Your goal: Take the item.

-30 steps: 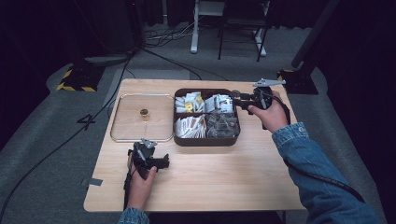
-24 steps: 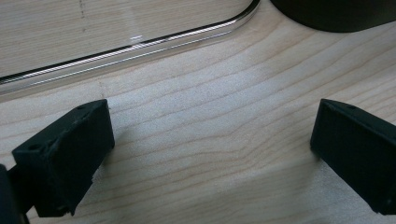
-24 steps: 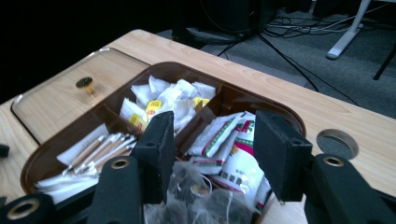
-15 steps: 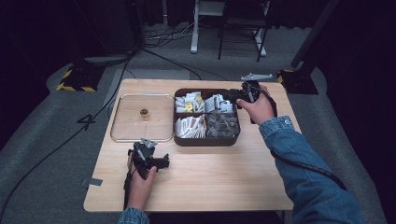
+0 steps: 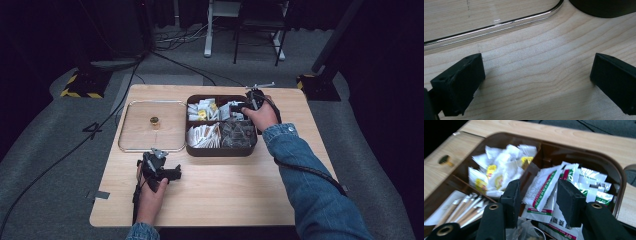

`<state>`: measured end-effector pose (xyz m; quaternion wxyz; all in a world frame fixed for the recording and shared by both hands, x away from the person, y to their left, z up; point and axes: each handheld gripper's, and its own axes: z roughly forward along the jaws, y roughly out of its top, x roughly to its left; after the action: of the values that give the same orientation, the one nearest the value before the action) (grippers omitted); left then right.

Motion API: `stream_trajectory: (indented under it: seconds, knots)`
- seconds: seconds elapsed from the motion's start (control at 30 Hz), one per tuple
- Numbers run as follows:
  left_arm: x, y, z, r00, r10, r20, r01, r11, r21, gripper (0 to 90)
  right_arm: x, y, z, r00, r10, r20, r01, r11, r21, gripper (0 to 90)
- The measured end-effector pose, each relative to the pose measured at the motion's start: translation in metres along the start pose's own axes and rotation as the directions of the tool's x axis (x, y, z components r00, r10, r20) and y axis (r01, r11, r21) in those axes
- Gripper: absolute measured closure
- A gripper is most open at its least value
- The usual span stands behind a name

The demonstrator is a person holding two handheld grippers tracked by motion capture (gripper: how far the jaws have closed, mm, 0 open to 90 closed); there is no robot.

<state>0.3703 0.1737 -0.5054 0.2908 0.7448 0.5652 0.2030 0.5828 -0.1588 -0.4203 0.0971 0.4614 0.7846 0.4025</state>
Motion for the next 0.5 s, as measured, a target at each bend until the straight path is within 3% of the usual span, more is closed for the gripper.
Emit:
stream_trajectory:
  seconds: [0.33,0.5]
  knots:
    - [0.000,0.000,0.000,1.0000,0.001,-0.001,-0.001,1.0000,0.000,0.0,-0.001,-0.006,0.013,0.9988,0.048,0.010,-0.048,0.998,0.044,59.3]
    - [0.000,0.000,0.000,1.0000,0.003,-0.001,-0.003,1.0000,0.001,0.0,0.002,-0.006,0.016,0.9989,0.047,0.009,-0.047,0.998,0.051,63.2]
